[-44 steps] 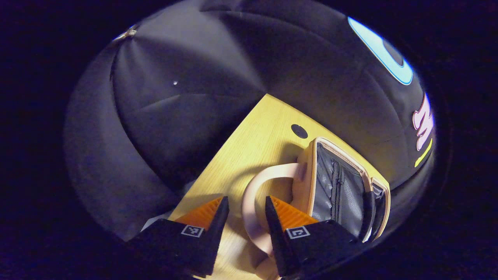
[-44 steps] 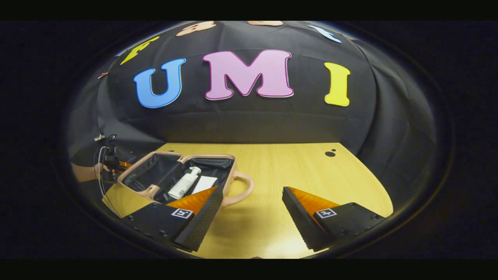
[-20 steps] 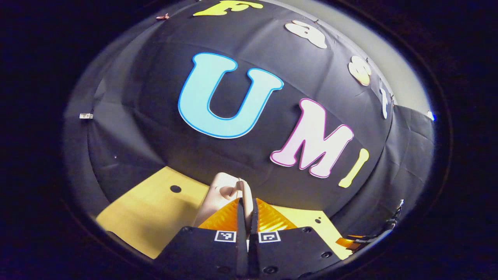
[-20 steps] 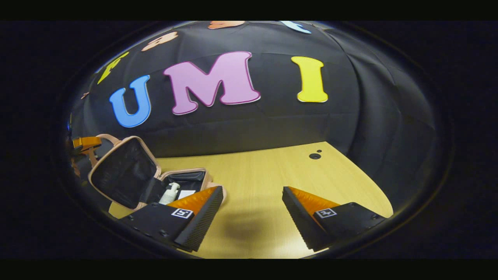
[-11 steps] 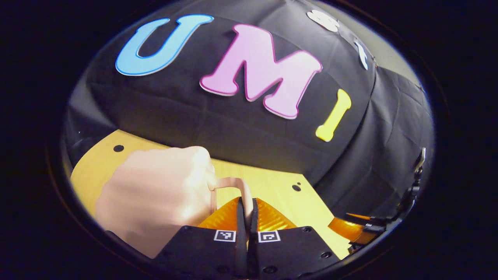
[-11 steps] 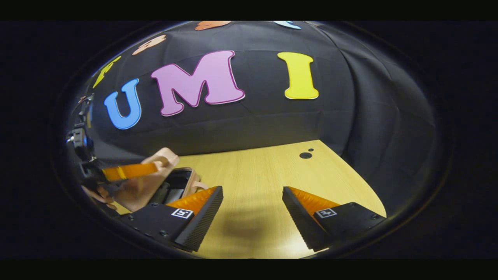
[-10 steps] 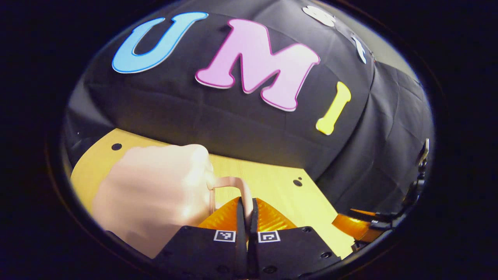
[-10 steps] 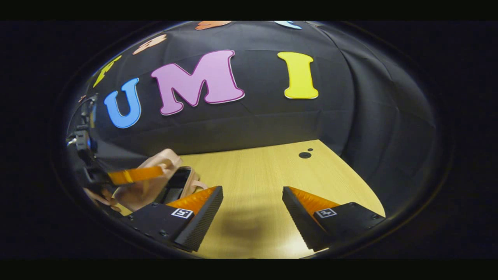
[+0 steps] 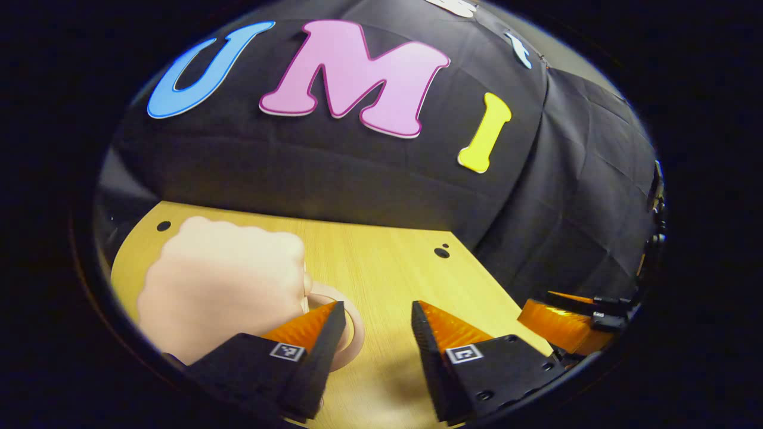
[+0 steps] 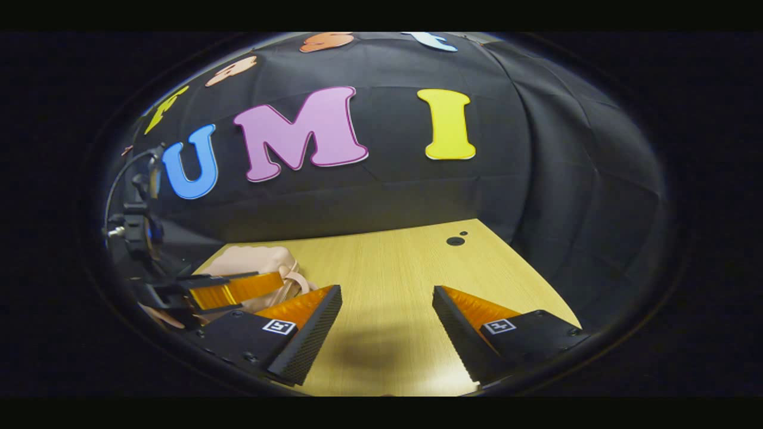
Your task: First open the suitcase, pack the skin care products into it, and then close the suitcase.
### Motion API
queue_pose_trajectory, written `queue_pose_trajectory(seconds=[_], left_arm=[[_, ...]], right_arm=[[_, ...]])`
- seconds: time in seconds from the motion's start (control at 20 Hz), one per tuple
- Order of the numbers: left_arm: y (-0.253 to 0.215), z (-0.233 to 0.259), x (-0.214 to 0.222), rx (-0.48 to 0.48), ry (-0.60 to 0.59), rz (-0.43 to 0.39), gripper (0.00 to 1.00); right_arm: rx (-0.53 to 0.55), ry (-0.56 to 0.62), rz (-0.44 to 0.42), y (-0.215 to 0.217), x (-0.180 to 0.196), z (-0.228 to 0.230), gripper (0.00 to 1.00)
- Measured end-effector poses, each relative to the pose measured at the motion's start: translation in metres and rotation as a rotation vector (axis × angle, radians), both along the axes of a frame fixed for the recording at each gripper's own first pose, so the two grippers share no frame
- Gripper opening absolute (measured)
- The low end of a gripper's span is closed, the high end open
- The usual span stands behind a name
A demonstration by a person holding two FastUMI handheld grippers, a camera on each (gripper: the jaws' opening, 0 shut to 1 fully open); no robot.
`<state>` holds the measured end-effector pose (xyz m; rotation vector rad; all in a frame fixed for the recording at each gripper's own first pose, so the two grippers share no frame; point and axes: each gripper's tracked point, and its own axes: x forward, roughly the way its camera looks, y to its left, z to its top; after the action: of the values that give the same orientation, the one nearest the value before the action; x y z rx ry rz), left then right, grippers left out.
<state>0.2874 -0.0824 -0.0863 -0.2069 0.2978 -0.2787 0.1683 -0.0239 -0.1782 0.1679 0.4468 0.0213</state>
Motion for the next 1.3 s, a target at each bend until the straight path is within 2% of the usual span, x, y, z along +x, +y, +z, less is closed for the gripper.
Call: queue_pose_trajectory(seconds=[0.05, 0.2, 0.35, 0.45, 0.6, 0.8, 0.95, 1.15, 1.3], left_arm=[[0.006, 0.015, -0.014, -0.007, -0.034, 0.015, 0.87], [0.053, 0.061, -0.063, 0.012, -0.142, 0.133, 0.94], [0.103, 0.105, -0.117, 0.078, -0.270, 0.227, 0.96], [0.111, 0.112, -0.152, 0.053, -0.252, 0.230, 0.96], [0.138, 0.132, -0.191, 0.032, -0.323, 0.280, 0.96], [0.164, 0.137, -0.214, 0.050, -0.351, 0.326, 0.96], [0.171, 0.136, -0.222, 0.065, -0.359, 0.338, 0.96], [0.166, 0.130, -0.232, 0.070, -0.341, 0.332, 0.96], [0.168, 0.132, -0.235, 0.078, -0.335, 0.358, 0.96]], right_arm=[[0.001, -0.016, 0.002, 0.004, -0.006, 0.010, 0.98], [0.011, -0.082, 0.017, 0.021, -0.030, 0.050, 0.98], [-0.005, -0.158, 0.046, 0.037, -0.058, 0.091, 0.98], [-0.009, -0.212, 0.051, 0.046, -0.077, 0.114, 0.97], [-0.007, -0.290, 0.073, 0.063, -0.101, 0.147, 0.97], [-0.023, -0.339, 0.078, 0.069, -0.127, 0.169, 0.97], [-0.042, -0.359, 0.049, 0.060, -0.136, 0.176, 0.97], [-0.055, -0.322, 0.059, 0.055, -0.133, 0.168, 0.97], [-0.030, -0.343, 0.073, 0.053, -0.123, 0.175, 0.97]])
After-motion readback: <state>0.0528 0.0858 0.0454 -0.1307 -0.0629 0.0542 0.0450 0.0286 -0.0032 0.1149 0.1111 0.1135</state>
